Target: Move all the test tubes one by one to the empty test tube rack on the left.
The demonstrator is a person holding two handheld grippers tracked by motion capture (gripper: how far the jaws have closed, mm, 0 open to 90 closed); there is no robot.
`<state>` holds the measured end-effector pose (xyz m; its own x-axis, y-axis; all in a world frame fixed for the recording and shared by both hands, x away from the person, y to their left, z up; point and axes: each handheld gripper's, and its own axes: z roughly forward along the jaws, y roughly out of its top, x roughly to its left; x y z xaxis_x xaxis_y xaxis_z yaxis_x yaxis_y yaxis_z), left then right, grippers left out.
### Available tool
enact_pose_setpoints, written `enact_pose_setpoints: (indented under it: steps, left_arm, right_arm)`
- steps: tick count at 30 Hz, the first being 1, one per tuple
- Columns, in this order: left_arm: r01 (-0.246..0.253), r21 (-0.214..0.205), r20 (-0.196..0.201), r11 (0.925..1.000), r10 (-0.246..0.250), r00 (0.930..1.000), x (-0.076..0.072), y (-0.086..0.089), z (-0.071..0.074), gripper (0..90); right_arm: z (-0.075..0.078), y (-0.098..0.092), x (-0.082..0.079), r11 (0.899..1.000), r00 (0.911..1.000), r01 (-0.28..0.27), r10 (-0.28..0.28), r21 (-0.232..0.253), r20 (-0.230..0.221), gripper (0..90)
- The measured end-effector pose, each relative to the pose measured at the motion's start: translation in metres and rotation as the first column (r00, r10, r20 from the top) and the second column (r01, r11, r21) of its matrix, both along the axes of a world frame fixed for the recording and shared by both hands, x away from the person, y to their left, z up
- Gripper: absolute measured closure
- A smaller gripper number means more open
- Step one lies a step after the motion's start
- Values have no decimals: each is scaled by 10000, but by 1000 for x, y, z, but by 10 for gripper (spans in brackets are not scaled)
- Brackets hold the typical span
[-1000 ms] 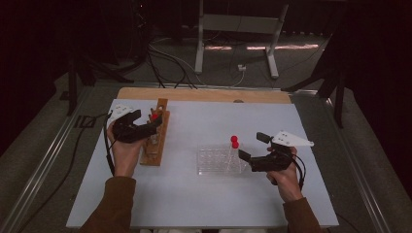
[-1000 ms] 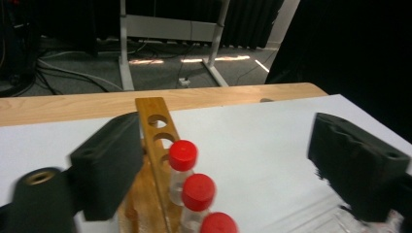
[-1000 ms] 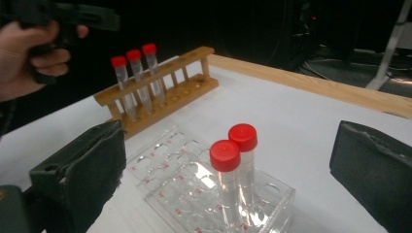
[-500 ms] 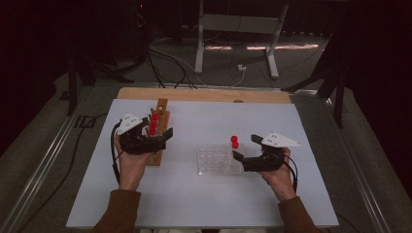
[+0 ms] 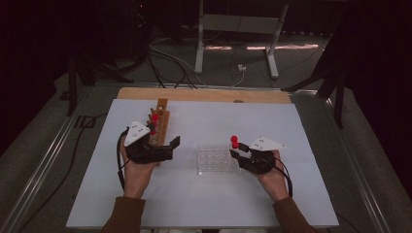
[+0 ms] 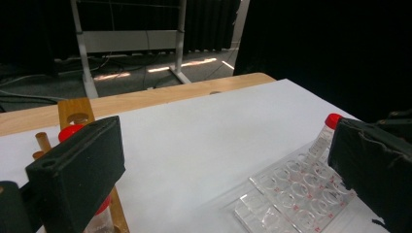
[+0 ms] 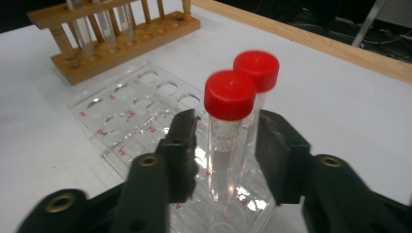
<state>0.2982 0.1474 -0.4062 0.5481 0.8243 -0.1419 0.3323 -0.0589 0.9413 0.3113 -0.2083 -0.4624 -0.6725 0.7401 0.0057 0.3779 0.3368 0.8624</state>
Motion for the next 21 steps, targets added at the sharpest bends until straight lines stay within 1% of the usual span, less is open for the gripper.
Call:
enact_pose_setpoints:
  steps: [2,7,9,11,18,21]
  left_arm:
    - [-14,-92,23,10000,14,10000,-1,1,1,7]
    - [-25,-146,20,9999,25,10000,-3,3,0,7]
    - [-44,-169,14,9998,44,10000,-3,4,0,7]
    - [-51,-209,-4,9998,51,10000,-3,5,-1,7]
    - [13,-256,4,9997,-13,10000,-4,5,0,7]
    - [45,-283,-11,9996,-45,10000,-5,4,1,7]
  right_arm:
    - [-3,1,0,10000,9999,56,-56,5,-85,640]
    - [-9,6,2,9996,10000,74,-75,-285,-26,715]
    - [-11,8,2,9993,10000,54,-56,-359,-56,720]
    - [-13,10,2,9989,10000,67,-65,-474,42,727]
    - [-13,10,1,9990,9999,61,-57,-434,83,743]
    - [-10,8,0,9996,9998,51,-46,-264,169,744]
